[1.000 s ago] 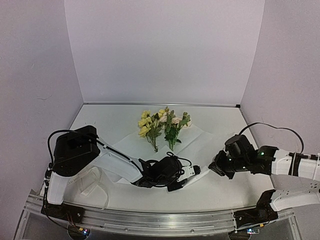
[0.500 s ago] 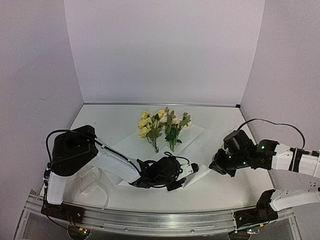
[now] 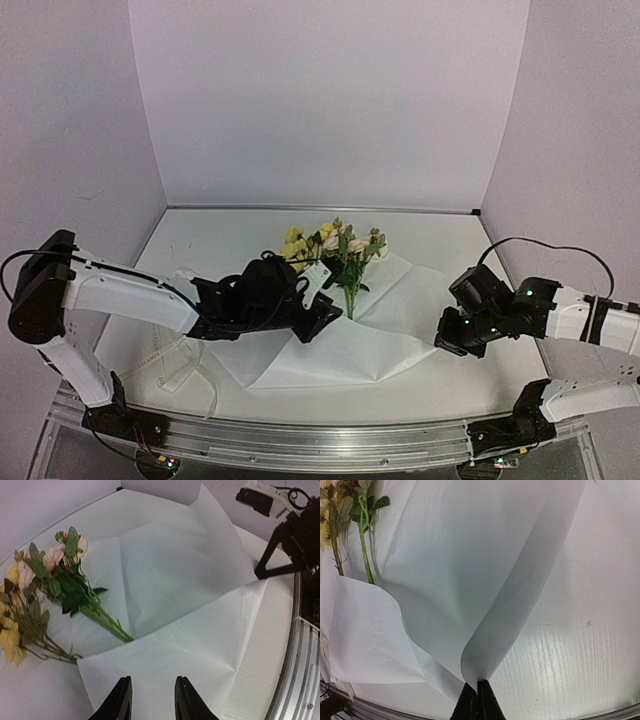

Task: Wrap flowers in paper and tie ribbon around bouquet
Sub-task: Pick up the one-fourth-folded wrapping paper from the center of the board, then fold the one-fourth-folded wrapping paper at the center of the board, then press the fold line on the 2/3-folded wrapping paper.

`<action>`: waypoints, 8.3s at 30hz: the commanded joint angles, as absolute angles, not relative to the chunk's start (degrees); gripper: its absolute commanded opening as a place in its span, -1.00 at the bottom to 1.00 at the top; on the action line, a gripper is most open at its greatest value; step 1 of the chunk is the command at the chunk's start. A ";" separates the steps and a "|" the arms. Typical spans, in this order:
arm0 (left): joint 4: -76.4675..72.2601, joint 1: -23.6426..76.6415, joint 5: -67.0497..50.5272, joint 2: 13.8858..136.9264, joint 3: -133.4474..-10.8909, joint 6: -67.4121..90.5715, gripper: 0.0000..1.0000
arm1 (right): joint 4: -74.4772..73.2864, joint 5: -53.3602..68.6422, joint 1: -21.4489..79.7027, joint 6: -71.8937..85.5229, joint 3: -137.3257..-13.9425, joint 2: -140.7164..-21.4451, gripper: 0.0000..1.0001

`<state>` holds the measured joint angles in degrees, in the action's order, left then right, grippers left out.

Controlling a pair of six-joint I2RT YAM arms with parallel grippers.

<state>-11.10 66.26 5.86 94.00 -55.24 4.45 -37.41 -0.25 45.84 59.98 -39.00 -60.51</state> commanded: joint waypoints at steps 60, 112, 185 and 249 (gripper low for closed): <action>4.72 52.30 -18.05 100.90 -54.52 21.37 -0.92 | -35.59 5.07 56.72 43.43 -63.34 -81.43 -1.00; -6.84 40.76 -29.09 97.03 -53.44 28.08 0.64 | -13.10 31.59 54.80 43.20 -70.56 -109.00 -1.00; -12.15 38.09 -20.38 101.77 -46.76 39.33 -1.00 | -24.00 17.10 48.19 41.90 -62.38 -105.77 -0.58; 10.15 50.81 -15.47 95.04 -64.43 31.19 0.06 | -25.49 19.85 37.07 43.28 -75.90 -116.03 -0.49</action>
